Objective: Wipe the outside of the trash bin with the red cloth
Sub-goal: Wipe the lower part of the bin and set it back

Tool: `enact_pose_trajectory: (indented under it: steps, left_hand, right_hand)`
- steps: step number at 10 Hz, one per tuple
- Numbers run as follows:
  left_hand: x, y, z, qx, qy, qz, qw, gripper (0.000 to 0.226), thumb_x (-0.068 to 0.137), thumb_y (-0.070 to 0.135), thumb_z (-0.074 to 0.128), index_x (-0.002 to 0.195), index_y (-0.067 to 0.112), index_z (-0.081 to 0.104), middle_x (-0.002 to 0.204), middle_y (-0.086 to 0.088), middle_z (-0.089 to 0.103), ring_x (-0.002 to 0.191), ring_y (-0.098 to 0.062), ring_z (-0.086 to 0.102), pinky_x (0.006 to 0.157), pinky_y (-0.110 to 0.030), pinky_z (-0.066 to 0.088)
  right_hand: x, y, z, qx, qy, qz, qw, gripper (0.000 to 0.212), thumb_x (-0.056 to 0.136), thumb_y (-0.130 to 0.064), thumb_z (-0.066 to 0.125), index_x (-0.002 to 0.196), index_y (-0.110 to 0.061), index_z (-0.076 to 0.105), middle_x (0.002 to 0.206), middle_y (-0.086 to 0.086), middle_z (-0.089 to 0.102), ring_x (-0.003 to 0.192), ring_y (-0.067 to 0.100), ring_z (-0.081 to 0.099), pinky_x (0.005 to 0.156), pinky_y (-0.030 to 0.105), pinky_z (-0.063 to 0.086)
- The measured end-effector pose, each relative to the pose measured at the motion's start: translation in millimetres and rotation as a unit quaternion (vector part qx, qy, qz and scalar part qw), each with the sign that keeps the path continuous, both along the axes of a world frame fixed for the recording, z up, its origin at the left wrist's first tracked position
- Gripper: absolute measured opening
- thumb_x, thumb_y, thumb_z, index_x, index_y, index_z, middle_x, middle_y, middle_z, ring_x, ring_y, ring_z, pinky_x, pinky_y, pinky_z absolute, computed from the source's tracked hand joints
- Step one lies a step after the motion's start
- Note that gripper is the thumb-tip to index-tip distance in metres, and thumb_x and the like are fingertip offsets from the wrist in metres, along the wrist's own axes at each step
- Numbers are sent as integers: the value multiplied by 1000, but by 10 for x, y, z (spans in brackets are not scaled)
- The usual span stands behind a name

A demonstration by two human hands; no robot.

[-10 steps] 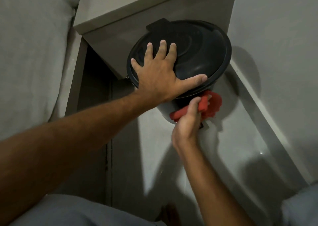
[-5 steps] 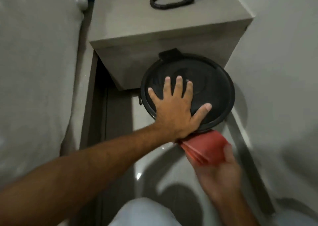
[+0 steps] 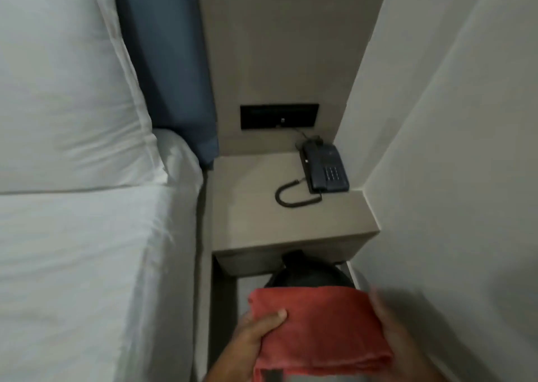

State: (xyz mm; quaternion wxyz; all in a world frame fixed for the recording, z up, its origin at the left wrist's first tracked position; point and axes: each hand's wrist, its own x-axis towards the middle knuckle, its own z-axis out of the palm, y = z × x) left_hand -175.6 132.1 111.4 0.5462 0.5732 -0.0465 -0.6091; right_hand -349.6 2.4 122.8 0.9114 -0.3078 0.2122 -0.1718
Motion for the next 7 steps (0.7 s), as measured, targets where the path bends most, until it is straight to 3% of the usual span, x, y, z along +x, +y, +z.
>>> enact_pose_trajectory:
  steps: [1, 2, 3, 4, 5, 6, 7]
  left_hand:
    - [386, -63, 259, -13, -73, 72, 995, 51, 62, 9, 78, 111, -2, 68, 97, -20, 77, 89, -33, 75, 67, -32, 60]
    - [707, -338, 300, 2, -117, 86, 989, 37, 75, 2, 78, 110, 5, 66, 96, -14, 78, 89, -32, 75, 69, -39, 61]
    - [1074, -636, 139, 37, -111, 101, 988, 36, 78, -6, 72, 111, 8, 63, 92, -9, 79, 83, -30, 76, 61, -33, 61]
    - [1335, -970, -149, 77, -140, 102, 982, 45, 74, -15, 69, 113, 6, 63, 91, -11, 78, 80, -28, 76, 61, -34, 61]
    - [1498, -1309, -421, 79, -177, 130, 972, 48, 75, -18, 65, 111, 14, 62, 97, -9, 76, 80, -24, 76, 61, -34, 62]
    - [1585, -1478, -508, 98, -213, 117, 965, 45, 80, -10, 67, 118, 13, 58, 103, -10, 71, 87, -27, 73, 76, -44, 62]
    - [1610, -1448, -306, 151, -352, 69, 921, 48, 86, 6, 68, 129, 7, 48, 94, 9, 56, 85, -13, 60, 78, -35, 53]
  right_hand:
    - [249, -304, 155, -145, 259, -13, 955, 102, 46, -44, 98, 132, -5, 59, 120, 23, 71, 107, 38, 71, 82, 47, 61]
    - [662, -486, 274, -187, 393, 7, 900, 96, 54, -8, 94, 132, -14, 39, 127, 15, 55, 107, 36, 62, 87, 57, 58]
    - [1041, -697, 232, -218, 419, 7, 881, 55, 77, 2, 76, 117, -20, 44, 128, 10, 49, 101, 33, 64, 64, 37, 64]
    - [1385, -920, -107, -261, 429, -2, 865, 23, 90, -4, 65, 105, -20, 61, 127, 8, 53, 97, 25, 65, 67, 32, 63]
    - [1717, -1154, -445, -266, 407, -18, 874, 35, 91, -6, 63, 124, -17, 63, 127, 8, 61, 102, 21, 65, 91, 40, 59]
    - [1896, -1337, -617, -268, 418, 13, 868, 50, 93, -6, 58, 142, -15, 51, 140, 9, 55, 120, 22, 58, 97, 31, 48]
    - [1905, -1398, -465, -366, 468, 20, 804, 42, 99, -12, 49, 141, -10, 50, 143, 11, 55, 117, 21, 57, 92, 29, 47]
